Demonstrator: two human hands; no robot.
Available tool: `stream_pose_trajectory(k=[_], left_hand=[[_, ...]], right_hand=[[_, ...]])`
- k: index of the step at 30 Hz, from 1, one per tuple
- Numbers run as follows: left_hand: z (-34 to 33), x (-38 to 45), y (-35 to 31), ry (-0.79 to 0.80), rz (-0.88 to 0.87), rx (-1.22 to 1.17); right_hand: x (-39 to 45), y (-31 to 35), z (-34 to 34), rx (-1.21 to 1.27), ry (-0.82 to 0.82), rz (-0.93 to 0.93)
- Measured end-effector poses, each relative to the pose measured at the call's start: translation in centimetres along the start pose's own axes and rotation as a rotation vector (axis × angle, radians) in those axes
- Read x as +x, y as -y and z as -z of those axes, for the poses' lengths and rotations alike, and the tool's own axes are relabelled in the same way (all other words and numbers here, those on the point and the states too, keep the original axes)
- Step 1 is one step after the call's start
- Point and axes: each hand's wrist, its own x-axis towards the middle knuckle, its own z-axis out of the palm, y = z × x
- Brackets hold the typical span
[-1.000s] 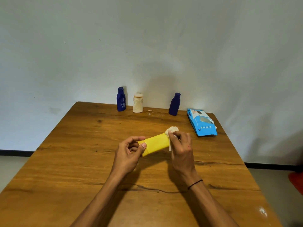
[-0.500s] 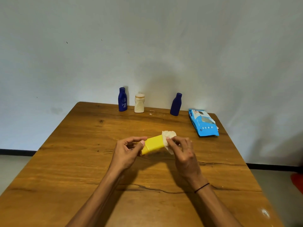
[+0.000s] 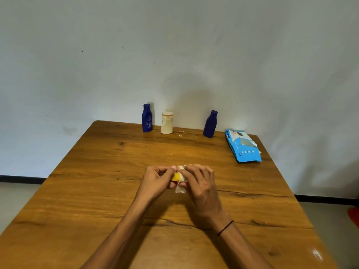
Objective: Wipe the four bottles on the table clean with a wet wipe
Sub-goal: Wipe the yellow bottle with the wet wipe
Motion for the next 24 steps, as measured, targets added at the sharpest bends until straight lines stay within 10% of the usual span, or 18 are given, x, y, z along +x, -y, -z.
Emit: stream_pose_trajectory(k=[6,12,17,24], left_hand=[[0.0,0.4,-0.3,0.172,0.050,-0.103],[0.4,0.6,5.1,0.258,-0.131,0.372],[-1.4,-0.5,6.4,0.316,0.048,0.029],[-1.1,1.0,4.9,0.262,-0.094,0.145]], right_hand=[[-0.2,0.5,-0.4,0.571,0.003,-0.509],[2.4,-0.1,-1.2,0.877,-0.244,-0.929],[4.1,-0.7,-0.7,0.947,-0.303,-0.923],[1.5,0.2,-1.9,1.159,-0.095,-0.912]])
